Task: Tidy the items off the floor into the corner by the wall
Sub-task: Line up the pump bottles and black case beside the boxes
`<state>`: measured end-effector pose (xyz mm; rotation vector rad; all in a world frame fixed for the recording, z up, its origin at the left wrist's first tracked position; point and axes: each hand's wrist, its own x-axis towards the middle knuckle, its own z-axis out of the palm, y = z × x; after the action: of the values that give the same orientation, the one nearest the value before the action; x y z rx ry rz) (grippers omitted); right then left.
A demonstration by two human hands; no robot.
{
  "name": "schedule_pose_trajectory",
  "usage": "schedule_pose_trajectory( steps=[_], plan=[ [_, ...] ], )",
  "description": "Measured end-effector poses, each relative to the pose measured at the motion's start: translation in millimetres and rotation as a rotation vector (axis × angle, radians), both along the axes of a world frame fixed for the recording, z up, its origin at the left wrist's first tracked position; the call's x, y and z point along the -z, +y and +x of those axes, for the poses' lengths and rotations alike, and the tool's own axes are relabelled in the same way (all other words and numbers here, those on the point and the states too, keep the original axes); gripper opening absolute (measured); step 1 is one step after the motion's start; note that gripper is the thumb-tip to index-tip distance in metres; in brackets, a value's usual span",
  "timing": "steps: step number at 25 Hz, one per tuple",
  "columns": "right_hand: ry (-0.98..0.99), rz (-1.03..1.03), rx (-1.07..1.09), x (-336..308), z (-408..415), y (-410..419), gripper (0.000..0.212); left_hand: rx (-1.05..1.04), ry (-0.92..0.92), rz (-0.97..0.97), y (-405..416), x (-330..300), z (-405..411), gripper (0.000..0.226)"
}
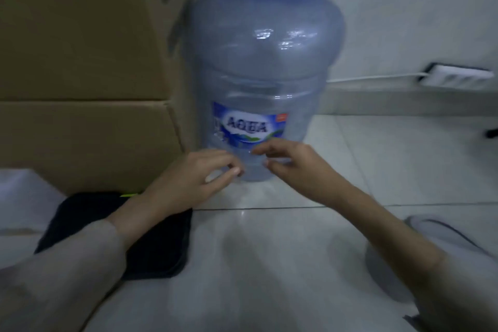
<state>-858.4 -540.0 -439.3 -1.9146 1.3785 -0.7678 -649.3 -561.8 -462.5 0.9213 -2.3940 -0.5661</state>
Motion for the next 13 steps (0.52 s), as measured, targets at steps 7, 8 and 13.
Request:
schedule_pose_trajectory(
  steps=[7, 8, 13],
  plan=[
    [0.181, -0.07, 0.556, -33, -157, 87, 0.022, 0.276, -0.096, 0.242, -4, -16, -198, 0.02],
    [0.197, -0.04, 0.616, -26, -171, 100, 0.022, 0.275, -0.086, 0.288, 6, -3, -217, 0.024],
    [0.234, 0.157, 0.888, 11, -214, 154, 0.033, 0.321, -0.017, 0.576, 69, 50, -262, 0.086]
  ],
)
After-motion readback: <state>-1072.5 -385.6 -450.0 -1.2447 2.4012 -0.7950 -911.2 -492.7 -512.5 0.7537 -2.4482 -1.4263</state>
